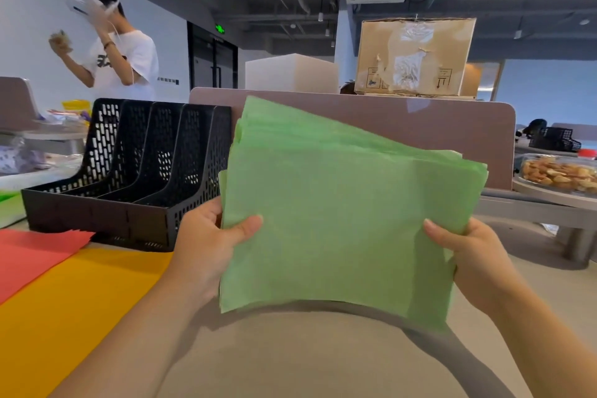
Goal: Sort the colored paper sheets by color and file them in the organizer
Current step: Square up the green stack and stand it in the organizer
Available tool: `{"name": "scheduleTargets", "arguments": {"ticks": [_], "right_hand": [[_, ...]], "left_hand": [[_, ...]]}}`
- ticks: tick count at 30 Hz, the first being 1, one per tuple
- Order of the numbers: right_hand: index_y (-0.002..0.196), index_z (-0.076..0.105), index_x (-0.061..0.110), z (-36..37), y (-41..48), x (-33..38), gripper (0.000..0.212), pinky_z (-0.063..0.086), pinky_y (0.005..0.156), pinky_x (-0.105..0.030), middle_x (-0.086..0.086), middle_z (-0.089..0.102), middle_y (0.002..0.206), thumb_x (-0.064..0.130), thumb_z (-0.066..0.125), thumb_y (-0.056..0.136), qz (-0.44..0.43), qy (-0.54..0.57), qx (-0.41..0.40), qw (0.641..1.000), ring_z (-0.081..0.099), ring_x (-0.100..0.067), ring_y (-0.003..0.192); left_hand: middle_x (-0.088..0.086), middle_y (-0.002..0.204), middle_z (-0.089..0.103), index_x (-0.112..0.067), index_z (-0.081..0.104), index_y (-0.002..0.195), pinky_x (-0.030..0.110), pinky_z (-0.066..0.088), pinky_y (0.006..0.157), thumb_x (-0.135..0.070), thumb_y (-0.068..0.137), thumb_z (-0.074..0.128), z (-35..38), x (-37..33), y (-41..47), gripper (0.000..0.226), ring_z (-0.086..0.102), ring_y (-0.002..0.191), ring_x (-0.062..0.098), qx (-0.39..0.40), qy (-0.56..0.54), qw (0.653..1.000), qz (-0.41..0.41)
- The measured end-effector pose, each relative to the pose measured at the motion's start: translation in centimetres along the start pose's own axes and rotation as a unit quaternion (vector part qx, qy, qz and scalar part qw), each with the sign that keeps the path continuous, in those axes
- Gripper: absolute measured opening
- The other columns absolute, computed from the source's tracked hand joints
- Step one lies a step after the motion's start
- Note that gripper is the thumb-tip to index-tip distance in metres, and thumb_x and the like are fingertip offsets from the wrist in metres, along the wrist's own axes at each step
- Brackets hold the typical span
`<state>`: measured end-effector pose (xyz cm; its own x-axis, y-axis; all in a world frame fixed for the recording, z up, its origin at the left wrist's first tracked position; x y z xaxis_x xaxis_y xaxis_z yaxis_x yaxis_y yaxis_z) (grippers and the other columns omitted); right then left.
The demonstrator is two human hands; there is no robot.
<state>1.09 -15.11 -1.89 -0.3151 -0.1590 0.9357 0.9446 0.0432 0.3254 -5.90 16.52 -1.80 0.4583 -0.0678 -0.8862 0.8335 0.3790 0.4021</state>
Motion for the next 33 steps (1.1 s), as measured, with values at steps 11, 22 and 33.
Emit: {"name": "scheduleTargets", "arguments": {"ticks": [11,22,33], "right_hand": [[0.099,0.064,-0.004,0.2,0.0,-0.5,0.013,0.054,0.074,-0.046,-0.019,0.07,0.085,0.001,0.056,0.089,0.081,-0.045,-0.056,0.994,0.065,-0.032,0.072],[0.105,0.064,0.011,3.2,-0.5,-2.1,0.018,0.057,0.053,-0.034,-0.005,0.075,0.081,0.009,0.052,0.091,0.162,0.173,-0.011,0.971,0.072,-0.019,0.065],[0.096,0.073,0.012,5.1,-1.8,3.8,0.02,0.059,0.064,-0.033,-0.009,0.075,0.092,0.013,0.071,0.075,0.033,-0.135,0.156,0.978,0.072,-0.027,0.08]], "left_hand": [[0.006,0.087,0.076,-0.011,0.074,0.093,0.031,0.057,0.064,-0.03,0.069,0.078,-1.5,2.2,0.1,0.031,0.073,0.073,0.019,-0.002,0.075,0.984,-0.163],[0.006,0.125,0.065,-0.018,0.059,0.127,0.043,0.052,0.094,-0.06,0.053,0.079,2.3,0.9,-0.9,0.088,0.063,0.114,0.025,0.099,-0.247,0.953,-0.147],[-0.003,0.09,0.076,-0.018,0.069,0.094,0.029,0.057,0.064,-0.009,0.079,0.07,1.3,-4.7,0.6,0.017,0.073,0.082,0.015,-0.074,-0.125,0.989,0.012]]}}
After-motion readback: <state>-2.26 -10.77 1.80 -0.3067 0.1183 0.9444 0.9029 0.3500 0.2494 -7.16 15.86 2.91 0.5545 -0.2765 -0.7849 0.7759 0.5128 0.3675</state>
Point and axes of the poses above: each hand's wrist, its own y-axis towards the middle knuckle, its own z-axis out of the palm, x = y × z, the point moved 6 cm from there along y, towards the middle knuckle
